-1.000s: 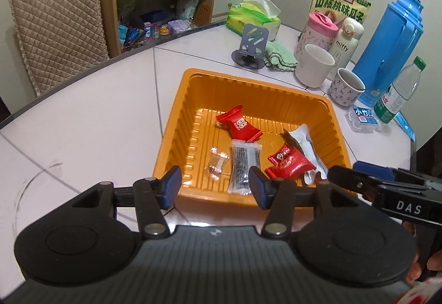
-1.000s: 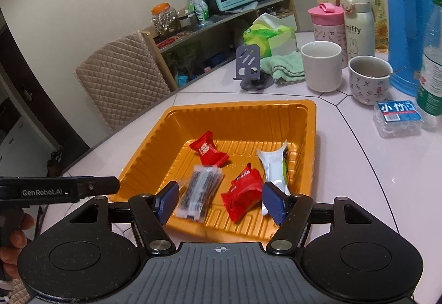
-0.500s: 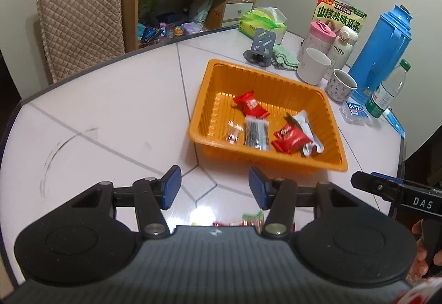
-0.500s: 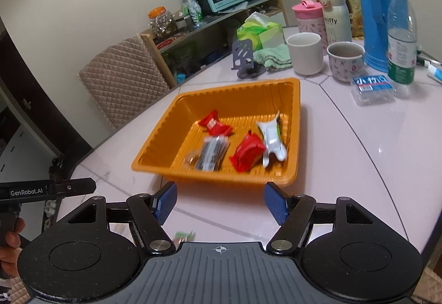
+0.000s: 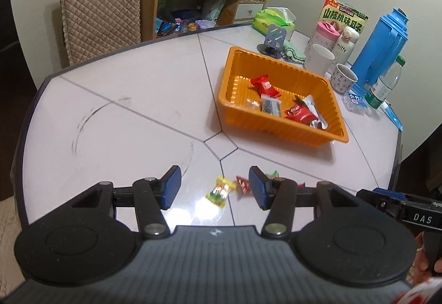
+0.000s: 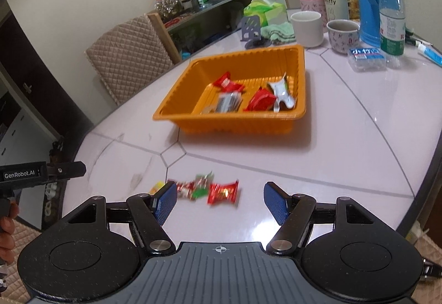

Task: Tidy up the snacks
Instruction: 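Withdraw both tools from the tray toward the remaining candies, then lower the right gripper onto the small red candy and grasp it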

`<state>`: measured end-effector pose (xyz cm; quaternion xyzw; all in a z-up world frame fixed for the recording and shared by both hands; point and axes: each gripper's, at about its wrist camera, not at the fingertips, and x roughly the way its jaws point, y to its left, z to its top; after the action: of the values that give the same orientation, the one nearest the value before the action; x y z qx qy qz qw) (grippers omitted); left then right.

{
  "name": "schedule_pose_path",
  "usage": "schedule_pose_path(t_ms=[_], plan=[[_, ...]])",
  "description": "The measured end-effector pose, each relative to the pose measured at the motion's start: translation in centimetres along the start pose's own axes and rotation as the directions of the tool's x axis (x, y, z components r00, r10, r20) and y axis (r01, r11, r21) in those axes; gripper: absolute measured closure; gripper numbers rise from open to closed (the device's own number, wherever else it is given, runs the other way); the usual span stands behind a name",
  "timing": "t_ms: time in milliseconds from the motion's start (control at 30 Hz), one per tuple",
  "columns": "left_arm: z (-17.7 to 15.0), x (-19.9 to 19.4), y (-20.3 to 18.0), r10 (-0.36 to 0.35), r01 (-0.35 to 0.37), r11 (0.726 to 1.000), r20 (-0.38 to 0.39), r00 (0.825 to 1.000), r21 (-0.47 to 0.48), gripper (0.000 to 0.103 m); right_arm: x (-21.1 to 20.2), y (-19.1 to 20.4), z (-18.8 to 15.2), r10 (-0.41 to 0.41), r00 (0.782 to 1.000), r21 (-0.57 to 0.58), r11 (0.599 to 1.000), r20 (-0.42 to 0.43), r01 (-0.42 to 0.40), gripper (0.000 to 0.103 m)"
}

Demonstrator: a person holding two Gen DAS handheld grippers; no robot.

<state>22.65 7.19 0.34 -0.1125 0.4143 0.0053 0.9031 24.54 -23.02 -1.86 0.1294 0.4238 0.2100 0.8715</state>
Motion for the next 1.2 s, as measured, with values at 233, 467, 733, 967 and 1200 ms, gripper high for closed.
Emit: schedule_pose_path(t_ms=[233, 467, 733, 967, 1200], plan=[[-2.1, -1.8, 1.4, -0.001, 0.001, 1.000, -0.005, 1.000, -0.002, 0.053, -0.6, 1.2, -2.5, -0.009, 1.000, -0.002, 1.000, -0.028, 0.009, 0.034], [-4.0, -2.8, 1.9, -0.012, 0.012, 1.000, -0.019, 1.000, 0.004, 0.053, -0.8, 2.2, -4.5, -0.012, 0.998, 0.000, 1.000, -0.056, 0.012, 0.034], [-6.0, -2.6, 1.7, -0.027, 0.028, 1.000, -0.056, 0.998, 0.014, 0.053, -0.3, 2.9, -6.1, -0.016, 0.996, -0.007, 1.000, -0.084, 0.015, 0.034], [-6.8, -1.6, 0.9, -0.023, 0.026, 0.999, -0.076, 0.997, 0.035, 0.053, 0.7, 3.0, -6.9, -0.016, 0.994, -0.031, 0.999, -0.105, 0.013, 0.034], [-7.1, -0.3, 0.3, -0.017, 0.021, 0.999, -0.098, 0.995, 0.040, 0.053, 1.7, 2.2, -6.8, -0.012, 0.994, -0.058, 0.998, -0.109, 0.006, 0.034]])
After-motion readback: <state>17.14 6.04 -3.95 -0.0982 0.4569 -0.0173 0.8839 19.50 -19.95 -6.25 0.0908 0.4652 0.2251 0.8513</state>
